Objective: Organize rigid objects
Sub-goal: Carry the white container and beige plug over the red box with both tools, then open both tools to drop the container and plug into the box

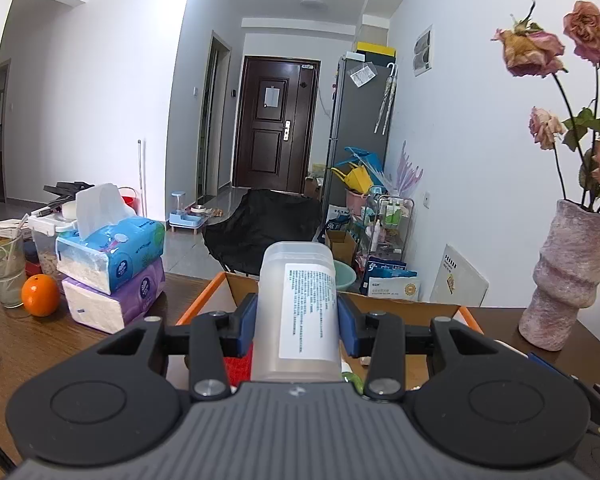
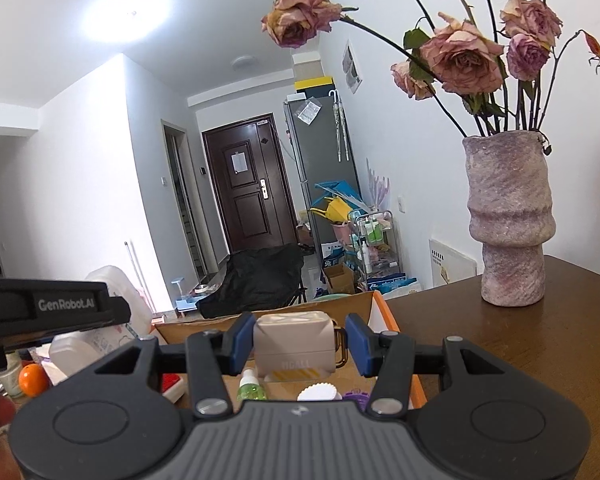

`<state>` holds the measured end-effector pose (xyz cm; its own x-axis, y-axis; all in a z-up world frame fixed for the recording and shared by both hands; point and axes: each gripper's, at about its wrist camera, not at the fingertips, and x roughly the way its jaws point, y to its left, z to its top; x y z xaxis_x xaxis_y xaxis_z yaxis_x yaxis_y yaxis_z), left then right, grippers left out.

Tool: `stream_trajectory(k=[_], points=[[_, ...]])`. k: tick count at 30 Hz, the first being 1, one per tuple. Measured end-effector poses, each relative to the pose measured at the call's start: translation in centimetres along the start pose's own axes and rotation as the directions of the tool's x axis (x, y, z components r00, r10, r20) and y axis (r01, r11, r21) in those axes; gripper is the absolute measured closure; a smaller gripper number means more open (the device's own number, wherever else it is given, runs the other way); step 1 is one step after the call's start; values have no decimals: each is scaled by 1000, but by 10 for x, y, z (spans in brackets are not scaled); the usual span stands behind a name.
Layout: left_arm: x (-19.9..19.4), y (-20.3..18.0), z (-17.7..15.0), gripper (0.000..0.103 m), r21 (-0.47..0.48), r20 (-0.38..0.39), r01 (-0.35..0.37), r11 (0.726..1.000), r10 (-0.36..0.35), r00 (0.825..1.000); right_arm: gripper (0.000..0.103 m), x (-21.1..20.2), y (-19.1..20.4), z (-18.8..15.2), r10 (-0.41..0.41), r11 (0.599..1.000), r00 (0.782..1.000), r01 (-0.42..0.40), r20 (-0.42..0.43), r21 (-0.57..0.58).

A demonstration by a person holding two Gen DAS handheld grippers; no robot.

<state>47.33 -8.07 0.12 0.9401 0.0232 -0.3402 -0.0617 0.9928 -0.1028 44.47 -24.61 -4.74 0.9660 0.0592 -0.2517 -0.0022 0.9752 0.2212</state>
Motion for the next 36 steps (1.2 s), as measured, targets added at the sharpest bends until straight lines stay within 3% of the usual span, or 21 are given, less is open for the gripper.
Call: stream_trajectory(k=[23, 24, 26, 27, 28, 30, 36], points=[[67, 3, 8, 60, 10, -110, -44, 999, 45, 993, 54, 55, 5, 1, 2, 998, 999, -5, -40, -62], [70, 3, 8, 58, 19, -127, -48, 999, 50, 991, 54, 58, 5, 1, 1, 998, 999, -4, -46, -67], [72, 5, 7, 33, 26, -149, -67, 997, 70, 986, 54, 61, 4, 1, -2, 997, 998, -4, -70, -79], [72, 6, 7, 11, 28, -152, -82, 996, 86, 985, 52, 63, 3, 1, -5, 997, 996, -2, -87, -78], [69, 7, 8, 0, 26, -141, -98, 995, 101, 985, 48, 64, 1, 1, -9, 997, 995, 2, -94, -74], [64, 8, 9, 0, 32, -113, -113, 993, 116, 987, 16, 63, -1, 2, -32, 997, 994, 25, -105, -70], [64, 12, 10, 0, 19, -141, -100, 995, 102, 985, 1, 59, -2, 4, -51, 996, 994, 44, -98, -74]])
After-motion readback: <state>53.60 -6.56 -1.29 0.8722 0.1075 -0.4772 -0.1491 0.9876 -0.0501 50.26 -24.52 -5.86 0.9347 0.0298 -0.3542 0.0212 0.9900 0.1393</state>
